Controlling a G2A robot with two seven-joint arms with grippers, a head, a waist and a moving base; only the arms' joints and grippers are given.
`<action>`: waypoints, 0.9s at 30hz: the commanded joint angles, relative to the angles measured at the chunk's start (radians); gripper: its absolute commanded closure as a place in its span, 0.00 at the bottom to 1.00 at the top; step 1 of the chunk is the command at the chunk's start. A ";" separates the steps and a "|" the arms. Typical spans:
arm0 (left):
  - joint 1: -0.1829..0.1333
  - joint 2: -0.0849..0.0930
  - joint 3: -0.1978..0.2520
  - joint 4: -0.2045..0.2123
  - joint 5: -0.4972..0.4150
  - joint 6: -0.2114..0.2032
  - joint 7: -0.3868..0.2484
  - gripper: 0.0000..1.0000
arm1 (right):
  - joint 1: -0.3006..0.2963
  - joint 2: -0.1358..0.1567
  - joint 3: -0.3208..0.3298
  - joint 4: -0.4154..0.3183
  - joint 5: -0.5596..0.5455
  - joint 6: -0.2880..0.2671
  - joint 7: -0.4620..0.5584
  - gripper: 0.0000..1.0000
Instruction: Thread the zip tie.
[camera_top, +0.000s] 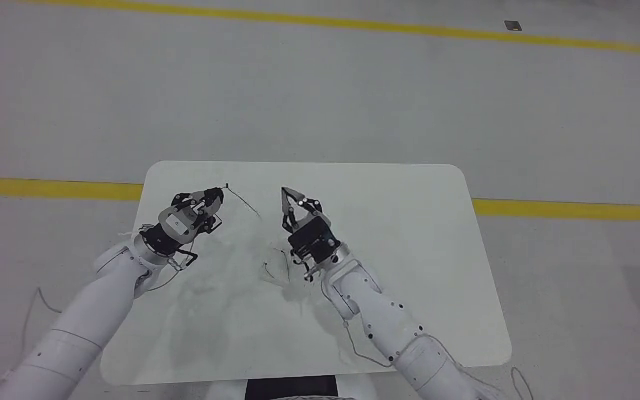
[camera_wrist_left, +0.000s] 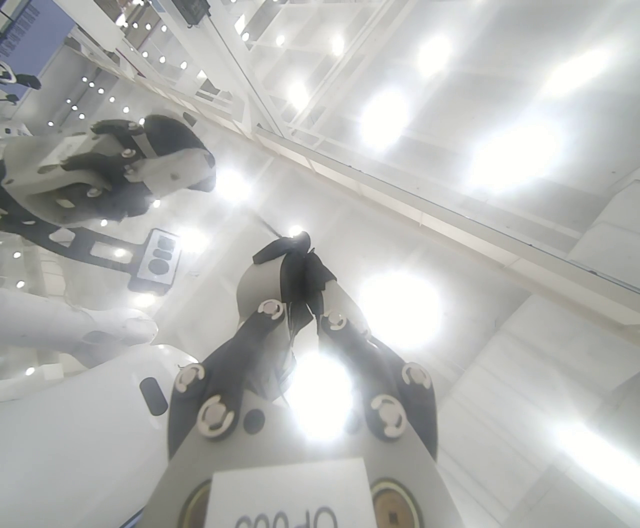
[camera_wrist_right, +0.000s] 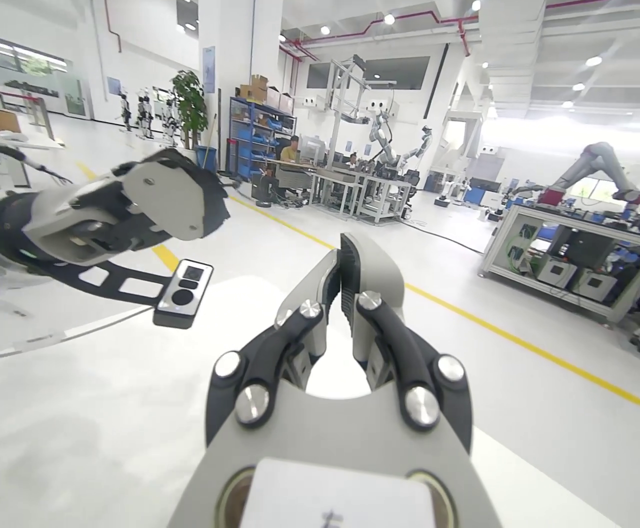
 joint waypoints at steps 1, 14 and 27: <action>0.000 0.000 0.000 0.000 0.000 0.000 0.000 1.00 | -0.023 0.010 0.036 -0.015 -0.014 -0.005 0.010 1.00; 0.000 0.000 0.000 0.000 0.000 0.000 0.000 1.00 | -0.110 0.050 0.161 -0.121 -0.041 -0.144 0.073 0.00; 0.002 0.000 -0.008 -0.023 0.014 0.011 0.005 1.00 | -0.149 0.051 0.241 -0.134 0.211 -0.217 0.077 0.00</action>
